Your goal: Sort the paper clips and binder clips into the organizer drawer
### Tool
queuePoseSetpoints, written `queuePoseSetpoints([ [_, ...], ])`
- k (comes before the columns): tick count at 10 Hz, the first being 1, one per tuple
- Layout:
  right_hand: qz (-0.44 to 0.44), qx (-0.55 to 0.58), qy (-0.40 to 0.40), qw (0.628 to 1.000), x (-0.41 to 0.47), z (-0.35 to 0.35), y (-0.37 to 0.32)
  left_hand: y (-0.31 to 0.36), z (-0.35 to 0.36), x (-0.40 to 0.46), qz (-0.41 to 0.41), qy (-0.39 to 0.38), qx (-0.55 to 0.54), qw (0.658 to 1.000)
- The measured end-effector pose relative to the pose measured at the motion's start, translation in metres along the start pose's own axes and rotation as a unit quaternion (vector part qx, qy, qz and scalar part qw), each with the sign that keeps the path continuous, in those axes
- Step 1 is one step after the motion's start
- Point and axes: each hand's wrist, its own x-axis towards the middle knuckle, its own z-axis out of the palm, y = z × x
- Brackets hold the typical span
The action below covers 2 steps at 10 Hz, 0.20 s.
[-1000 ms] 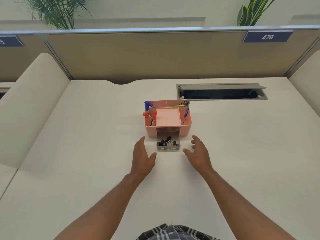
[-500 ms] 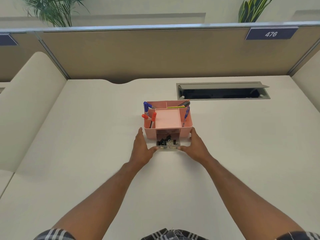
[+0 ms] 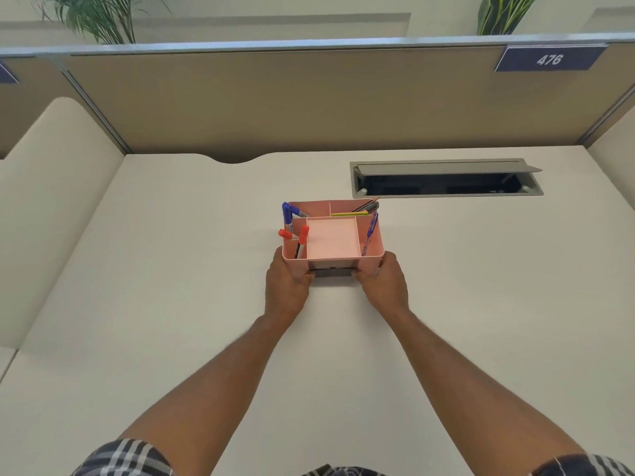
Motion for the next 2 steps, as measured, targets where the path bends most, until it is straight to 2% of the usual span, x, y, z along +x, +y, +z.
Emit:
queuePoseSetpoints([
  [1, 0.009, 0.006, -0.001, 1.000, -0.001, -0.002, -0.002, 0.000, -0.002, -0.001, -0.032, 0.007, 0.008, 0.999],
  [2, 0.010, 0.022, 0.017, 1.000, -0.010, 0.001, 0.007, -0.009, 0.003, -0.012, -0.089, 0.029, 0.075, 0.993],
])
